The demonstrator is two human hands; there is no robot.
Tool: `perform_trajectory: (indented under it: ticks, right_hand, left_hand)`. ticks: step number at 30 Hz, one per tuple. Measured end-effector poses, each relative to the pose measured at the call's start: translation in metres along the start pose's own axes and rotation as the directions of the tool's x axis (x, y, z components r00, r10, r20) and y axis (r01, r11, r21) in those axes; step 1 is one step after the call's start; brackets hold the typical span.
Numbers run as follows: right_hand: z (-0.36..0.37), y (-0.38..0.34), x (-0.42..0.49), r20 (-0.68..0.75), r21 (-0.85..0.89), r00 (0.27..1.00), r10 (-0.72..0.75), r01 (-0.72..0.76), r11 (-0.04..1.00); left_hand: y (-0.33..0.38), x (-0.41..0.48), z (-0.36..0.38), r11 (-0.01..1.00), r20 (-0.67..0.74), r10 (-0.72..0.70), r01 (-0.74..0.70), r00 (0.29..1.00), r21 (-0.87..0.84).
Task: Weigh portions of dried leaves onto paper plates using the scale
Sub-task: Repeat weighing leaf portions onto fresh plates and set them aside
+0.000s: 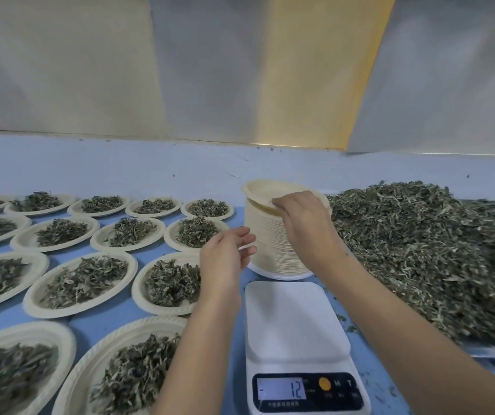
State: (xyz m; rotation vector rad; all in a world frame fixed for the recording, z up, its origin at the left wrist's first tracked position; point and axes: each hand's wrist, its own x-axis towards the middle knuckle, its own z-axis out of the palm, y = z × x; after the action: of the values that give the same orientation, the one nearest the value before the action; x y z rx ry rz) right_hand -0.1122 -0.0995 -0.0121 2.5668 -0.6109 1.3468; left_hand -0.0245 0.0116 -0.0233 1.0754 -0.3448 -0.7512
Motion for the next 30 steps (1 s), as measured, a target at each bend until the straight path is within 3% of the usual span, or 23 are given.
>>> perform_trajectory:
  ticks: [4,11,13,15,17,20,23,26,30]
  right_hand:
    - [-0.002,-0.024,-0.015,-0.163,0.011,0.973,-0.164,0.168,0.986]
    - [-0.007,-0.044,-0.042,-0.126,0.080,0.970,-0.209,0.220,0.972]
    - [-0.015,-0.043,-0.042,-0.079,0.193,0.996,-0.049,0.064,0.979]
    - [-0.025,-0.039,-0.041,-0.037,0.320,0.969,0.244,-0.220,0.921]
    - [-0.035,-0.028,-0.040,-0.022,0.402,0.868,0.497,-0.447,0.799]
    - [-0.049,-0.007,-0.044,0.031,0.524,0.685,0.728,-0.631,0.572]
    - [-0.060,0.009,-0.053,0.102,0.573,0.597,0.796,-0.689,0.444]
    - [-0.065,0.023,-0.058,0.151,0.549,0.580,0.800,-0.723,0.420]
    - [-0.066,0.032,-0.060,0.314,0.493,0.580,0.751,-0.776,0.393]
  left_hand:
    - [0.002,0.001,-0.003,0.999,0.017,0.035,-0.035,0.999,0.000]
    - [0.009,0.004,-0.013,0.973,-0.025,0.183,-0.177,0.983,0.150]
    - [0.010,0.004,-0.016,0.959,-0.008,0.190,-0.184,0.982,0.218]
    - [0.013,0.004,-0.019,0.926,0.045,0.189,-0.193,0.981,0.326]
    - [0.016,0.000,-0.019,0.887,0.110,0.177,-0.207,0.978,0.413]
    - [0.018,-0.008,-0.014,0.828,0.206,0.148,-0.235,0.967,0.509]
    - [0.019,-0.012,-0.012,0.765,0.301,0.088,-0.258,0.950,0.590]
    - [0.025,-0.015,-0.014,0.722,0.325,0.036,-0.249,0.945,0.646]
    - [0.028,-0.010,-0.023,0.557,0.323,0.075,-0.308,0.943,0.771]
